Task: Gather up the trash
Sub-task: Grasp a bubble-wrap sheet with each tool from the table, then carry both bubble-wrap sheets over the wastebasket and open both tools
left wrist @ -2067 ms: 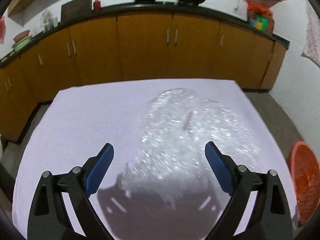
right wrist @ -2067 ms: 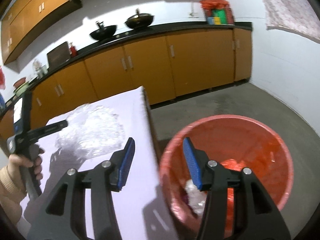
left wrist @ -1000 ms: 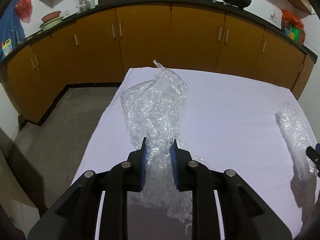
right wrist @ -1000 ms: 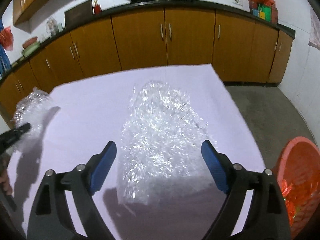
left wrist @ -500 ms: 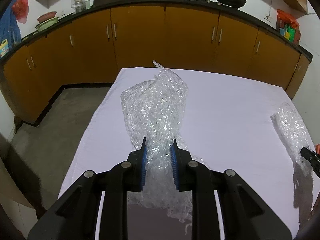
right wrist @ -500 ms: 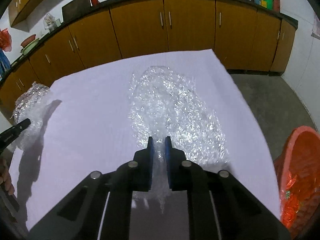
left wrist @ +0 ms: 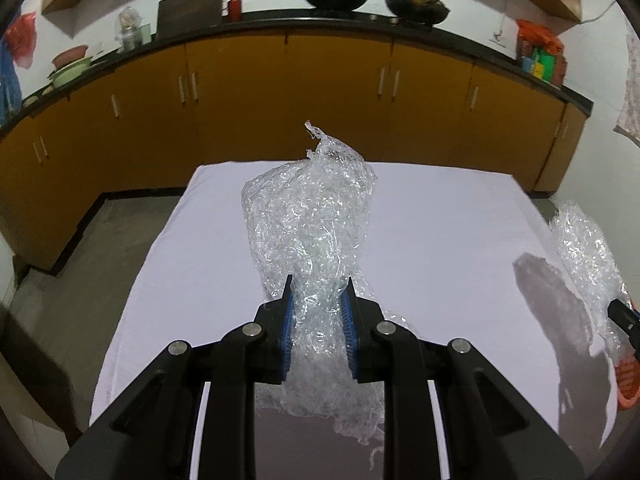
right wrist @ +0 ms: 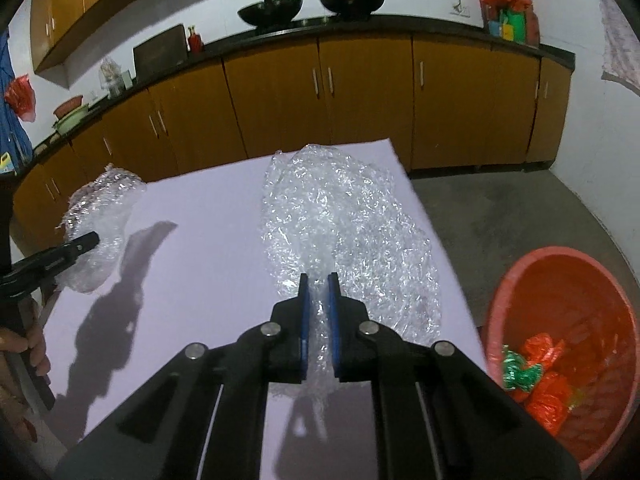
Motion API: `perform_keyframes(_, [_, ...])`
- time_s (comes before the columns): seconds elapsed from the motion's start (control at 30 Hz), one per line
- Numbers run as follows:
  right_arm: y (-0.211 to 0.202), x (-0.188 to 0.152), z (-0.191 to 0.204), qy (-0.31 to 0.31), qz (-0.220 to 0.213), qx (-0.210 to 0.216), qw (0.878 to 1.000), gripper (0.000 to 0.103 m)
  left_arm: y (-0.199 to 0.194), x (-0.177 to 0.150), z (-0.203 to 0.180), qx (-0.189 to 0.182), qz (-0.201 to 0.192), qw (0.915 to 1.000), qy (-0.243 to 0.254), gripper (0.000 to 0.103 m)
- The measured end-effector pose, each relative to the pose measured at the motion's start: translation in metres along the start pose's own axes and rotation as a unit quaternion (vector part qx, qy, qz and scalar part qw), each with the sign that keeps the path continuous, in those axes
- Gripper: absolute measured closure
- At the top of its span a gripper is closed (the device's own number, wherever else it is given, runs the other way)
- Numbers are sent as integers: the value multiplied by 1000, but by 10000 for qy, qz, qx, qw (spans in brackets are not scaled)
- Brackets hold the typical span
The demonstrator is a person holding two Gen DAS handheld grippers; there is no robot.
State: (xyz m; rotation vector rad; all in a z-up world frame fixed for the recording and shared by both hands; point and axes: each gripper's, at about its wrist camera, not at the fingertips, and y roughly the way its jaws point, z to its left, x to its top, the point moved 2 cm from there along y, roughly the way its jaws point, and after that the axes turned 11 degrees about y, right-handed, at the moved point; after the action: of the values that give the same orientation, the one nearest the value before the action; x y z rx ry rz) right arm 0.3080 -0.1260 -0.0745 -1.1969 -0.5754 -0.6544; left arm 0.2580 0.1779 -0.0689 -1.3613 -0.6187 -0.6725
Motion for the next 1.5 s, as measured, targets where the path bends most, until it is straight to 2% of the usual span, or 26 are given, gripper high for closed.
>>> perform_keyframes(0.23, [-46, 2, -13, 60, -339, -65, 9994, 93, -20, 9, -35, -230, -183, 9994, 204, 81])
perform_keyframes(0.57, [-89, 2, -30, 221, -662, -185, 9974, 93, -43, 16, -71, -452, -355, 9976, 398, 81])
perform_keyframes(1.0, [-121, -3, -60, 499, -888, -382, 9941, 93, -54, 22, -120, -761, -416, 9939, 683, 81])
perform_keyframes(1.5, [-146, -15, -137, 1052, -1030, -872, 9852, 93, -64, 22, -199, -1414, -457, 9835, 1030, 81])
